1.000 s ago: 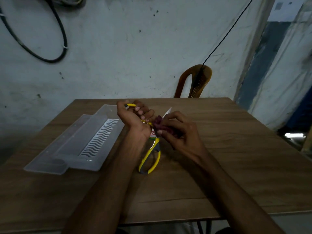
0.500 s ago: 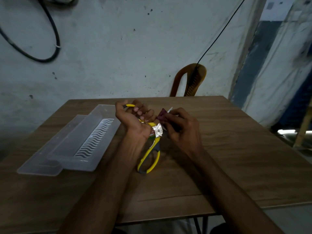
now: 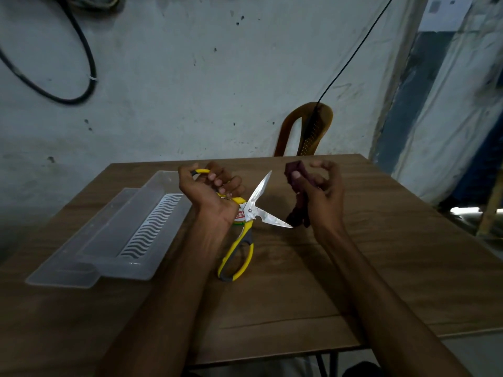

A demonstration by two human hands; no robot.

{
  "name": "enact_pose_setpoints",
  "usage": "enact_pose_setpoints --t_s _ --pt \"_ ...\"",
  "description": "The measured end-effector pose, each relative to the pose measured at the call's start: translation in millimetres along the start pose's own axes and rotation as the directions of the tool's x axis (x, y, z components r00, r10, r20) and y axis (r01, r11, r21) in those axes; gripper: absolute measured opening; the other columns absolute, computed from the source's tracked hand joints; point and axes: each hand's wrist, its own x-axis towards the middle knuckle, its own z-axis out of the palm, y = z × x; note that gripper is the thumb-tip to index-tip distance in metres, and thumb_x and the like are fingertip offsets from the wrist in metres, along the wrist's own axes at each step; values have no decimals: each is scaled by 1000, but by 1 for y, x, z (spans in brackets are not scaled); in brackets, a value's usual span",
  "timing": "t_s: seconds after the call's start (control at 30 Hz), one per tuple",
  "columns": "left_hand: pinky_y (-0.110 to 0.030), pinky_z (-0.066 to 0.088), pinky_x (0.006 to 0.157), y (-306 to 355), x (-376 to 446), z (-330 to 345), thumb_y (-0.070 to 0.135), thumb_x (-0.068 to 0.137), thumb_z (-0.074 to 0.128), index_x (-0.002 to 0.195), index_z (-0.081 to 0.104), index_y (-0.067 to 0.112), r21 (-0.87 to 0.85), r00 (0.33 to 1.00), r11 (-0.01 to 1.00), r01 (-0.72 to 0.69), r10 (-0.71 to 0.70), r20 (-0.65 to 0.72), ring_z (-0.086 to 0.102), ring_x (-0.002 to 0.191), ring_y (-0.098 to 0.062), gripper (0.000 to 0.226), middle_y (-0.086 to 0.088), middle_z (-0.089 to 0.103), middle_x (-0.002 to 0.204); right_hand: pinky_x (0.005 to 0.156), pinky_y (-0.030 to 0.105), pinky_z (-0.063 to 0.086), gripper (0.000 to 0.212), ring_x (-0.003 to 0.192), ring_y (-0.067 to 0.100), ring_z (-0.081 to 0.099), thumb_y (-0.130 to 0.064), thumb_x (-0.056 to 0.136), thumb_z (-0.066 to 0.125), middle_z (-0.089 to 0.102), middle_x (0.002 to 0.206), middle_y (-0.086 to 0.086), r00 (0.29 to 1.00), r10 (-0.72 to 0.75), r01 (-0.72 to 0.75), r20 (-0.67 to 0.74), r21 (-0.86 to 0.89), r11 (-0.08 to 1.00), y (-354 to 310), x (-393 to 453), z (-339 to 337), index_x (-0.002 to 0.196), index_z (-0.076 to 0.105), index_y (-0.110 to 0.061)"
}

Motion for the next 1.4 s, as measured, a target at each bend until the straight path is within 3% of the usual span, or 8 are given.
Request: enact_pose_setpoints --t_s 0.17,0.3,0.43,0.7,0.93,1.03,1.2,1.4 --pt "-21 13 46 2 1 0 40 73 39 56 29 19 7 1000 1000 -2 2 10 14 42 -13 29 4 20 52 51 19 45 11 59 8 61 -3 88 74 72 76 2 905 -119 147 408 -40 988 -5 -21 5 98 78 0" --pt "-22 11 48 2 0 0 41 65 44 57 27 19 35 1000 999 8 -8 6 13 43 -13 29 3 19 52 58 25 48 18 70 7 67 -8 78 86 73 77 -6 777 -304 486 551 -218 846 4 -30 17 95 83 -16" --pt "-23 10 49 2 -3 1 43 64 44 57 28 19 10 1000 1000 -3 3 16 12 44 -13 30 4 20 52 60 38 53 23 74 14 69 -9 79 84 75 82 -1 785 -380 550 489 -267 791 10 -27 19 99 83 -19" --pt "-23 9 49 -5 -4 3 41 75 39 56 28 19 2 999 1000 23 -23 41 12 43 -12 31 4 20 52 65 25 55 23 76 8 68 -5 79 81 74 83 0 841 -476 541 258 -372 754 14 -11 11 100 83 -14" --pt "-20 13 46 -1 -4 2 40 75 39 55 30 19 -59 999 998 8 -6 41 16 41 -12 31 4 22 51 68 19 58 25 85 7 71 -13 88 77 74 93 -5 939 -328 300 -99 -228 926 5 2 -6 113 75 -14" --pt "-19 15 44 2 -4 2 41 70 41 55 30 19 -68 999 998 -18 21 48 17 41 -12 29 4 23 50 71 27 59 22 86 11 71 -10 86 78 75 93 0 895 -438 445 87 -260 857 -2 -5 -8 109 77 -10" --pt "-19 16 44 1 -5 2 41 82 32 55 30 19 -57 998 998 -7 11 63 16 40 -12 35 4 22 50 68 28 56 22 81 11 71 -2 78 83 75 90 1 663 -579 721 475 -199 663 1 -21 10 98 83 -12" --pt "-21 12 46 -6 -5 3 42 86 28 56 29 19 -40 996 999 34 -30 89 15 42 -12 38 3 21 52 66 36 56 22 80 13 69 -9 85 77 71 91 4 763 -573 646 300 -348 679 12 -9 8 107 81 -10"
